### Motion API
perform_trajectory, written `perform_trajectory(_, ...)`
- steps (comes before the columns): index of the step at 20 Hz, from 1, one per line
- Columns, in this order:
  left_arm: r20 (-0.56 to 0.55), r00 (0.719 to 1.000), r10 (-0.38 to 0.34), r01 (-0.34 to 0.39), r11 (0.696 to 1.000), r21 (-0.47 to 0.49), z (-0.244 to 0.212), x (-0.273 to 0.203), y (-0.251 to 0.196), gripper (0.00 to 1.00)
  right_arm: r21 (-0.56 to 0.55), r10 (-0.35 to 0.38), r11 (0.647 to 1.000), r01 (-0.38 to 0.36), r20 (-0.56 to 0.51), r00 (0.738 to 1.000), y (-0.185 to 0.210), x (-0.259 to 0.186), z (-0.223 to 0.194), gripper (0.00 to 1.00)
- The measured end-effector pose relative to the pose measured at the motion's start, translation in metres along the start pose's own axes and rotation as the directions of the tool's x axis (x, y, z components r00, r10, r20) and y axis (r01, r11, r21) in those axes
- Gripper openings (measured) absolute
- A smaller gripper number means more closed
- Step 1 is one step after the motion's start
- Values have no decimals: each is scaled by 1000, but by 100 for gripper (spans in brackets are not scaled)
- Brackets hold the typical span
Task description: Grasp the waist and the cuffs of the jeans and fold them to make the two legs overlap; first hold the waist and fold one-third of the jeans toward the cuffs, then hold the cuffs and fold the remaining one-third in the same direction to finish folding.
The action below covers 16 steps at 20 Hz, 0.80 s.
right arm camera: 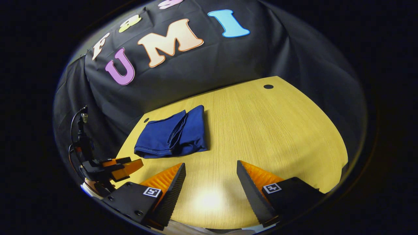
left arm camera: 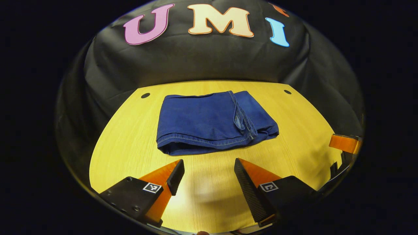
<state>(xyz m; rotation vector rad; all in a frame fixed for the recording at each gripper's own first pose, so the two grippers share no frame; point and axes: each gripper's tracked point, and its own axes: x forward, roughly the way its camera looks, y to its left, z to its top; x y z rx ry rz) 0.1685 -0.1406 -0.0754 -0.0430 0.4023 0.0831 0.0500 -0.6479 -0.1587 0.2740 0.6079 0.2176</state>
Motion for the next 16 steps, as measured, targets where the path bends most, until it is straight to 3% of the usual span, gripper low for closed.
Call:
perform_trajectory(5, 28, 999, -42, 40, 996, 83, 8, -5, 3, 93, 55, -31, 998, 28, 59, 998, 11, -22, 3, 97)
perform_trajectory(14, -4, 976, -217, 213, 955, 206, 3, -18, -29, 93, 146, -197, 972, 182, 92, 976, 5, -96, -36, 97)
perform_trajectory(15, -5, 974, -227, 223, 950, 219, 1, -20, -31, 93, 150, -208, 970, 192, 100, 973, 5, -102, -37, 89)
perform_trajectory(16, 0, 972, -236, 230, 945, 232, 1, -24, -34, 93, 152, -215, 968, 197, 111, 970, 5, -107, -36, 89)
